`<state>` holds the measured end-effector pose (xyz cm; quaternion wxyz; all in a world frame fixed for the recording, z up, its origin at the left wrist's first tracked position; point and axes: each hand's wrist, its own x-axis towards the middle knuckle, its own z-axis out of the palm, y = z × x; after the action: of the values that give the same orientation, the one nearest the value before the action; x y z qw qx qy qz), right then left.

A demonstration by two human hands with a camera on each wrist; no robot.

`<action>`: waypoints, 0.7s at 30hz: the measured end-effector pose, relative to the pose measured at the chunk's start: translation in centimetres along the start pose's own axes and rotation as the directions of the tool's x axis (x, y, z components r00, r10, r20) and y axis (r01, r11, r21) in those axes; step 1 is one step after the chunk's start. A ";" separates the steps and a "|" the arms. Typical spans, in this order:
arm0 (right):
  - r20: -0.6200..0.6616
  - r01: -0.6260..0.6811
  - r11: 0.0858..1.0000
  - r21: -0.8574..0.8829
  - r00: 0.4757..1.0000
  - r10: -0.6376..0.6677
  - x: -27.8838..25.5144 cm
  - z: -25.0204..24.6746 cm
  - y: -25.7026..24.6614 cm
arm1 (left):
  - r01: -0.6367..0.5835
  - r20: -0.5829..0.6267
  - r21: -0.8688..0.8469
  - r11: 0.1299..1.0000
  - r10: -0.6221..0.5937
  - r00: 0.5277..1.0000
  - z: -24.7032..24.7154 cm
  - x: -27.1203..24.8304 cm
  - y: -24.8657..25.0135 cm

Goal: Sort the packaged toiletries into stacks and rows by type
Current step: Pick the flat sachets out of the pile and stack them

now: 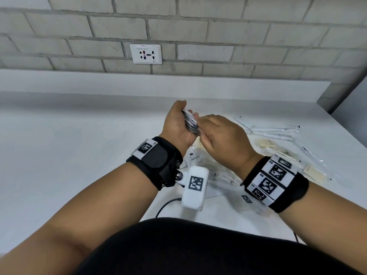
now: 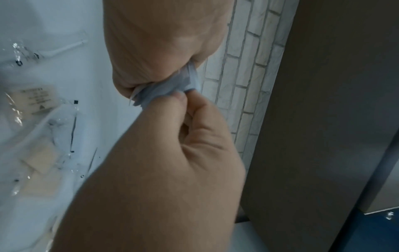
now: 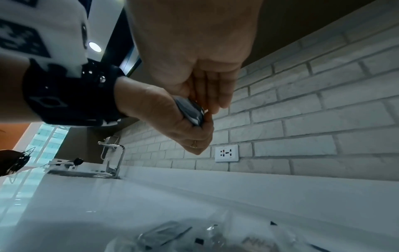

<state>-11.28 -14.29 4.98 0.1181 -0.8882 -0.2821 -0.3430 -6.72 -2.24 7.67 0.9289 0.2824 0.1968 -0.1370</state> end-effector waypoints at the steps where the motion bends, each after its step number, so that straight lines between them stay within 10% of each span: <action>1: 0.052 -0.052 0.995 0.084 0.997 0.048 0.1 -0.1 -0.2 | -0.017 -0.013 0.030 0.999 0.018 1.000 -0.4 0.3 0.0; 3: 0.250 -0.353 0.870 0.345 0.928 0.277 0.6 -0.4 -0.1 | -0.072 -0.017 0.126 0.989 0.075 0.997 -1.2 0.9 0.1; 5: 0.530 -0.664 0.560 0.495 0.742 0.411 1.7 -0.5 0.3 | -0.151 0.012 0.207 0.967 0.152 0.988 -1.6 1.2 -0.1; 9: 0.791 -0.822 0.003 0.569 0.548 0.272 3.1 0.5 1.5 | -0.244 0.080 0.218 0.945 0.232 0.969 -1.4 1.3 -1.3; 15: 0.945 -0.944 -0.056 0.326 0.324 0.043 4.7 2.3 2.5 | -0.328 0.150 0.181 0.927 0.303 0.941 -2.0 2.5 -1.5; 21: 0.945 -0.949 0.131 0.288 0.304 0.122 7.1 5.7 4.6 | -0.359 0.279 0.259 0.896 0.287 0.917 -2.7 5.6 0.4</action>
<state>-1.26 -12.79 5.51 0.5522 -0.7608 -0.0223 0.3403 -2.40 -1.14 3.34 0.9002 0.4333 0.0129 -0.0407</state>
